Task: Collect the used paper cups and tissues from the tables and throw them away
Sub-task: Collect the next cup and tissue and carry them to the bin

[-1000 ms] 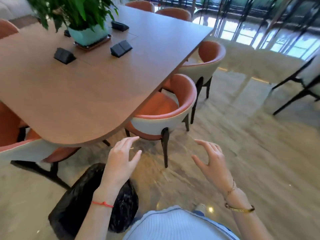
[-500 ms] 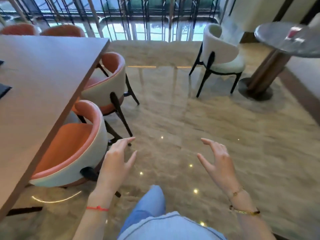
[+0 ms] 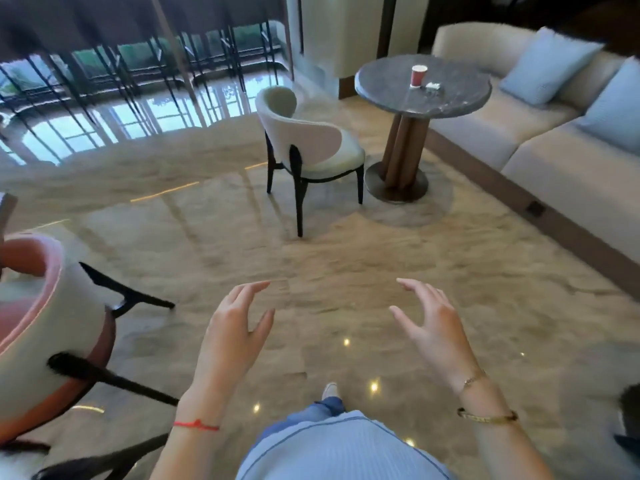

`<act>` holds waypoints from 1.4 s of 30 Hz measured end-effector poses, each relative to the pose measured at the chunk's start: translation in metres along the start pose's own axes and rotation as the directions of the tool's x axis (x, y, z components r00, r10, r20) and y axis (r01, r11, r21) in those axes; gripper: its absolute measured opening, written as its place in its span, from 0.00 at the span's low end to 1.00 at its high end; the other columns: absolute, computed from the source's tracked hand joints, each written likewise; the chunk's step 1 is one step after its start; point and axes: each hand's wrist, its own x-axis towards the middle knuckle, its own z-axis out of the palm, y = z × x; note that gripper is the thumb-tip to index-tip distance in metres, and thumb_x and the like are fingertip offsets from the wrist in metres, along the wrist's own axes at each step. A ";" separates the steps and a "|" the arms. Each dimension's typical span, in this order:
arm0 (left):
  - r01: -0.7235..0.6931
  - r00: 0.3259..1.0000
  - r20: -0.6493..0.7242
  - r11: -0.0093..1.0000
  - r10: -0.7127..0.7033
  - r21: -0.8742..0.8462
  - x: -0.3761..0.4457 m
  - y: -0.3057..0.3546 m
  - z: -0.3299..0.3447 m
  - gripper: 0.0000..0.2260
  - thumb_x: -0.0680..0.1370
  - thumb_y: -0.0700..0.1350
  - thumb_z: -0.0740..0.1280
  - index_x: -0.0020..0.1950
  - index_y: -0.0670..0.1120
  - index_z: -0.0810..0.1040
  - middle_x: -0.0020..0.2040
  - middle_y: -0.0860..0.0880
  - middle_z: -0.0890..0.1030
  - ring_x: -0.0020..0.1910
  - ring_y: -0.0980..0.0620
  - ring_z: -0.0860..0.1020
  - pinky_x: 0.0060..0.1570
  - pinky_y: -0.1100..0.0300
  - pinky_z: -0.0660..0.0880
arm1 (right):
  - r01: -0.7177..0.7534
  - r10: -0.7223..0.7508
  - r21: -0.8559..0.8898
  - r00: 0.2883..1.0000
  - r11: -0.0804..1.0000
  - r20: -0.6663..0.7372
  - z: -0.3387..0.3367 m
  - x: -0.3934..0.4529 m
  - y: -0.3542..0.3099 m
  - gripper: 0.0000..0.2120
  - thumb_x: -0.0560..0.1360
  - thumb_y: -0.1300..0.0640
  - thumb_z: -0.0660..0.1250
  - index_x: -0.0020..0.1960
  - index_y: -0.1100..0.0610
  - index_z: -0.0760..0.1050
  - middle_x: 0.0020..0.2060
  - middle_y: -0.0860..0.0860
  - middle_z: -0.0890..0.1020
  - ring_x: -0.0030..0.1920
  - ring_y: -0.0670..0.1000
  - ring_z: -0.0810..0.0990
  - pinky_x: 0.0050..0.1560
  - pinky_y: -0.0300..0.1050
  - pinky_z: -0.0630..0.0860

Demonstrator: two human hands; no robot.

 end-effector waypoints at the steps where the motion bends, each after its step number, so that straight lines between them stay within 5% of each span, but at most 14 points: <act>1: -0.026 1.000 0.014 1.000 0.026 0.002 0.030 0.004 0.004 0.17 0.74 0.42 0.71 0.63 0.47 0.77 0.57 0.51 0.79 0.57 0.51 0.78 0.58 0.57 0.73 | -0.013 0.013 -0.006 1.000 1.000 -0.017 -0.003 0.023 0.004 0.20 0.73 0.53 0.71 0.64 0.52 0.73 0.57 0.46 0.78 0.61 0.49 0.72 0.61 0.32 0.63; 11: -0.165 0.974 0.153 0.986 0.164 -0.006 0.266 0.037 0.072 0.17 0.76 0.47 0.70 0.65 0.52 0.74 0.59 0.55 0.76 0.60 0.54 0.76 0.58 0.61 0.71 | -0.164 0.164 0.006 0.981 0.986 -0.103 -0.016 0.206 0.068 0.20 0.74 0.52 0.70 0.65 0.51 0.73 0.57 0.45 0.78 0.62 0.48 0.71 0.62 0.38 0.65; 28: -0.158 0.978 0.125 0.984 0.168 -0.083 0.657 0.154 0.237 0.22 0.75 0.44 0.70 0.68 0.49 0.71 0.60 0.52 0.77 0.60 0.56 0.75 0.60 0.61 0.70 | -0.150 0.147 -0.017 0.981 0.988 -0.131 -0.101 0.615 0.235 0.19 0.74 0.54 0.70 0.64 0.53 0.73 0.57 0.47 0.78 0.61 0.49 0.72 0.57 0.28 0.60; 42: -0.182 0.968 0.156 0.977 0.198 -0.113 0.960 0.197 0.380 0.25 0.74 0.44 0.71 0.69 0.51 0.68 0.63 0.52 0.75 0.61 0.53 0.75 0.59 0.60 0.71 | -0.203 0.191 -0.054 0.966 0.978 -0.172 -0.110 0.913 0.363 0.18 0.73 0.57 0.71 0.61 0.55 0.75 0.57 0.50 0.79 0.59 0.53 0.73 0.62 0.43 0.68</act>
